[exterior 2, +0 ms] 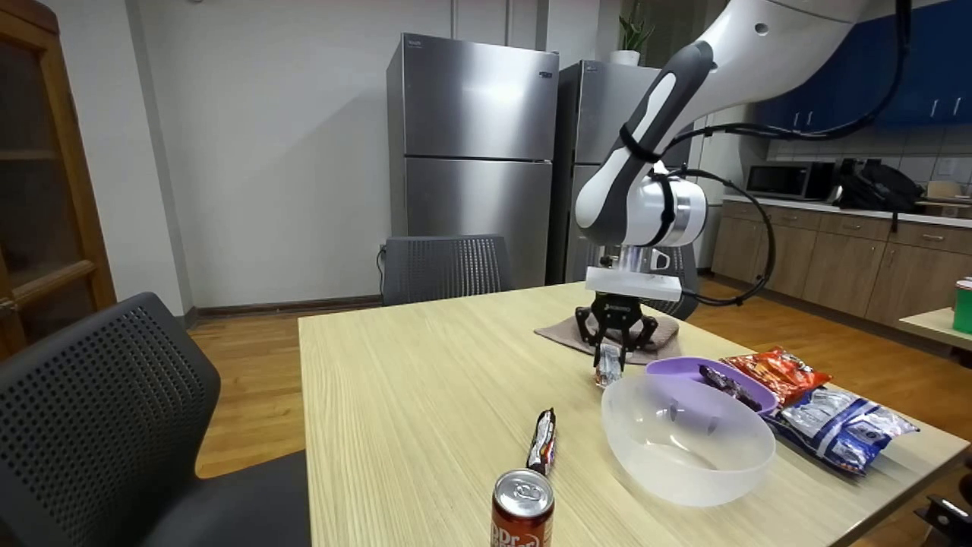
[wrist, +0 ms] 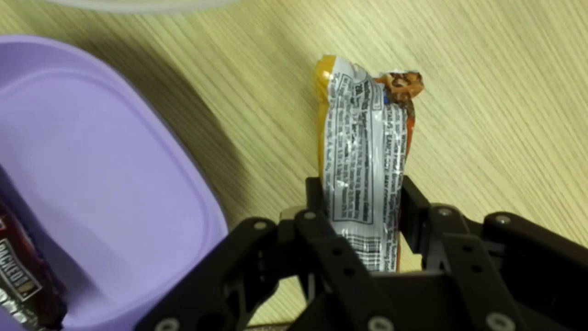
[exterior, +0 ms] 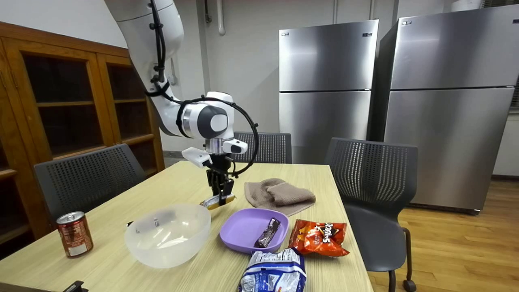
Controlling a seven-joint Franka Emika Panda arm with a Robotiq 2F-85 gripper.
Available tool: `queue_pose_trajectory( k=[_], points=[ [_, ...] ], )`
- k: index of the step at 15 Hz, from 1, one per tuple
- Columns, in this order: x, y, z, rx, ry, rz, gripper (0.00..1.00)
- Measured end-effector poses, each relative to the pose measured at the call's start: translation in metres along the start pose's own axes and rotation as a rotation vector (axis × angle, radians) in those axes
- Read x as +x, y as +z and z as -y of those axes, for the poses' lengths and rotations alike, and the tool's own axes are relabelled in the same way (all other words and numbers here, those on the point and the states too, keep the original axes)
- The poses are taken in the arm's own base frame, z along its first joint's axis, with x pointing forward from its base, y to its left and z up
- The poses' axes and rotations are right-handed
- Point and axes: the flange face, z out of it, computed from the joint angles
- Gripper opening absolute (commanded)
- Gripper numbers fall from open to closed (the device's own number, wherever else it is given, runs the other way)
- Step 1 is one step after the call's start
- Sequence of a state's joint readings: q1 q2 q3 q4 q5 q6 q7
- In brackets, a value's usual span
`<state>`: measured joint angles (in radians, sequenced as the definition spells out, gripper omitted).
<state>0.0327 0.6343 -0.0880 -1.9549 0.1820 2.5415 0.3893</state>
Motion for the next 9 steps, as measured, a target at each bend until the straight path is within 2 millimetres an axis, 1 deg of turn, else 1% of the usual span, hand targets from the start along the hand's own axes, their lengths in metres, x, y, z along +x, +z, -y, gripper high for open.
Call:
queue_pose_trajectory(
  k=[2,4,9],
  points=[
    [0.007,-0.007,-0.009,-0.004,0.011,-0.014,0.16],
    [0.013,-0.01,-0.022,-0.021,0.004,-0.026,0.16],
    [0.023,-0.009,-0.062,-0.066,-0.046,-0.025,0.16]
  ],
)
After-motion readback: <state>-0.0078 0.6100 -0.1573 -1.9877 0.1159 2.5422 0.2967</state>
